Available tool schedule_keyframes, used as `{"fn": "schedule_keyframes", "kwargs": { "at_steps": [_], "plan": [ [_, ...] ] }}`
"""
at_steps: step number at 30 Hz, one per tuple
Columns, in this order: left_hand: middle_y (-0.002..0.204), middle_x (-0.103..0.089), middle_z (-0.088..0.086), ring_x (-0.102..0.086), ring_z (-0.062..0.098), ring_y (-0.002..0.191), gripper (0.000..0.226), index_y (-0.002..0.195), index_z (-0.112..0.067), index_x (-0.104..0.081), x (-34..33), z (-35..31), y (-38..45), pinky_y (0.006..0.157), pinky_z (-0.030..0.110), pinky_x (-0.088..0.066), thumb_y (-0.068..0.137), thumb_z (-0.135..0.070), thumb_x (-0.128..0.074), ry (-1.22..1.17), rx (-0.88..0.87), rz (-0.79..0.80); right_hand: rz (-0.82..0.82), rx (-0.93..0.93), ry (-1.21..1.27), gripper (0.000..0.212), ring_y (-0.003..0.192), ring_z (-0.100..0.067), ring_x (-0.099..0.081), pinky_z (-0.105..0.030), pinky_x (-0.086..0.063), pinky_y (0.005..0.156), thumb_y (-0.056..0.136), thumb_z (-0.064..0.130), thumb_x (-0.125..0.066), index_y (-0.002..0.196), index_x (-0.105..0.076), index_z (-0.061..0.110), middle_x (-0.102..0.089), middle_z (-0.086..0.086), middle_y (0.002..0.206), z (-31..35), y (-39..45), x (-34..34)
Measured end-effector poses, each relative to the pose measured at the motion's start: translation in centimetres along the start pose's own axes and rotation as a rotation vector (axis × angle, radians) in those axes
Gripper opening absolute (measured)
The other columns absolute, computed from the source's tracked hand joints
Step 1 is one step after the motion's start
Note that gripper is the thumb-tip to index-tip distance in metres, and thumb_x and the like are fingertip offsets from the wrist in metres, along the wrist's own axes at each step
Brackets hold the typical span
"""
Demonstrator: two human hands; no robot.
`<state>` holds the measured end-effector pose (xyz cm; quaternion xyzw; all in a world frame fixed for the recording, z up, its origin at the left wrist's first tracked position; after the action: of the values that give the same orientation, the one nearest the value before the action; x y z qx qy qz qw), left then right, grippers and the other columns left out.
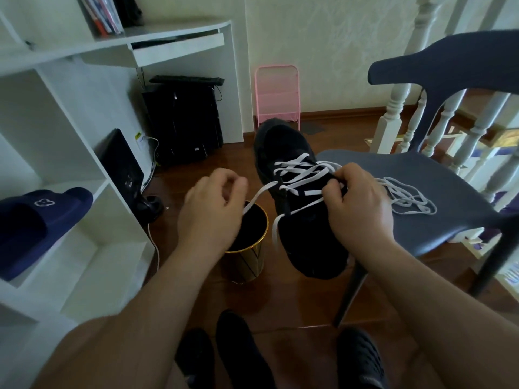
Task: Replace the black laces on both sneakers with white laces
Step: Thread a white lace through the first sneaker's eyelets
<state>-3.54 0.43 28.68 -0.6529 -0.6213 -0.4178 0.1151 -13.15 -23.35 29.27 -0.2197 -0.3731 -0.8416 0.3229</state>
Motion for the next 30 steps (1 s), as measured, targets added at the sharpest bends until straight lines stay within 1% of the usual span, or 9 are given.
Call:
{"fn": "schedule_keyframes", "kwargs": {
  "at_steps": [3,6,9,12,16,20,22,27,30],
  "plan": [
    [0.095,-0.052,-0.016,-0.048,0.01,0.095,0.032,0.112,-0.039,-0.057,-2.0,-2.7,-1.4,0.068,0.031,-0.04,0.103,-0.065,-0.04,0.108,-0.2,0.061,0.009,0.017,0.006,0.014,0.076,-0.018,-0.051,-0.034,-0.035,0.062,0.1,0.026,-0.051,0.089,-0.055,0.02,-0.055,0.008,0.081,0.4,-0.3,-0.3],
    [0.089,-0.056,-0.013,-0.054,0.013,0.09,0.023,0.101,-0.034,-0.055,-3.0,-3.0,-1.6,0.069,0.037,-0.048,0.106,-0.054,-0.044,0.013,-0.238,0.09,0.015,0.057,0.008,0.014,0.076,-0.019,-0.052,-0.037,-0.039,0.064,0.1,0.026,-0.051,0.088,-0.054,0.02,-0.054,0.006,0.082,1.0,-0.6,-0.6],
    [0.089,-0.058,-0.009,-0.059,0.015,0.086,0.02,0.092,-0.034,-0.056,-3.0,-1.8,-0.8,0.072,0.046,-0.055,0.107,-0.046,-0.048,-0.128,-0.15,0.096,0.02,0.061,-0.006,0.014,0.076,-0.02,-0.053,-0.038,-0.042,0.064,0.1,0.027,-0.05,0.089,-0.055,0.02,-0.055,0.006,0.083,0.8,-0.4,-0.5],
    [0.088,-0.056,-0.004,-0.057,0.016,0.077,0.025,0.088,-0.032,-0.051,-0.7,1.1,0.8,0.062,0.04,-0.048,0.109,-0.043,-0.043,-0.051,0.057,-0.019,-0.003,0.035,-0.002,0.014,0.077,-0.02,-0.054,-0.037,-0.041,0.064,0.1,0.027,-0.05,0.091,-0.057,0.02,-0.055,0.008,0.082,0.1,0.4,0.2],
    [0.104,-0.054,0.0,-0.055,0.021,0.089,0.028,0.108,-0.025,-0.056,0.5,3.7,1.6,0.071,0.037,-0.04,0.11,-0.046,-0.037,0.19,0.177,0.017,-0.011,0.016,0.007,0.012,0.076,-0.017,-0.052,-0.034,-0.034,0.065,0.1,0.026,-0.05,0.088,-0.053,0.025,-0.051,0.013,0.08,-0.3,0.4,0.5],
    [0.111,-0.047,-0.01,-0.05,0.002,0.088,0.028,0.124,-0.038,-0.053,-1.8,0.3,-0.2,0.07,0.031,-0.041,0.107,-0.057,-0.041,0.024,-0.024,0.14,0.011,0.013,0.008,0.014,0.078,-0.018,-0.051,-0.034,-0.03,0.063,0.1,0.027,-0.05,0.087,-0.049,0.028,-0.049,0.014,0.078,0.1,0.0,0.0],
    [0.114,-0.045,-0.012,-0.051,0.003,0.09,0.028,0.128,-0.04,-0.05,-2.5,-1.7,-1.2,0.068,0.027,-0.044,0.107,-0.057,-0.042,0.039,-0.138,0.158,0.02,0.022,0.009,0.013,0.079,-0.017,-0.051,-0.034,-0.033,0.066,0.1,0.027,-0.05,0.088,-0.049,0.029,-0.051,0.012,0.08,0.5,-0.2,-0.1],
    [0.101,-0.047,-0.012,-0.051,0.01,0.088,0.019,0.108,-0.038,-0.054,-3.0,-2.4,-1.3,0.066,0.031,-0.045,0.109,-0.05,-0.039,0.078,-0.204,0.164,0.036,0.055,-0.001,0.012,0.08,-0.017,-0.052,-0.034,-0.036,0.068,0.101,0.028,-0.05,0.089,-0.05,0.03,-0.052,0.011,0.083,0.9,-0.5,-0.3],
    [0.095,-0.048,-0.008,-0.05,0.012,0.08,0.019,0.096,-0.033,-0.052,-1.1,-1.1,0.0,0.063,0.033,-0.039,0.108,-0.043,-0.041,0.114,-0.084,0.018,0.027,0.038,-0.023,0.012,0.08,-0.018,-0.054,-0.035,-0.037,0.066,0.101,0.028,-0.05,0.091,-0.055,0.025,-0.056,0.009,0.084,0.3,0.1,0.1]
  ]
}}
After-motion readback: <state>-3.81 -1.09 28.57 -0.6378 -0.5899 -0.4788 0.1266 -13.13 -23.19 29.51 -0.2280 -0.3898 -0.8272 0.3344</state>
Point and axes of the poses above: each hand's wrist, its own y-axis towards the middle knuckle, its own x-axis out of the back of the hand, z = x × y, the point moved 7 cm from there along y, towards the middle knuckle
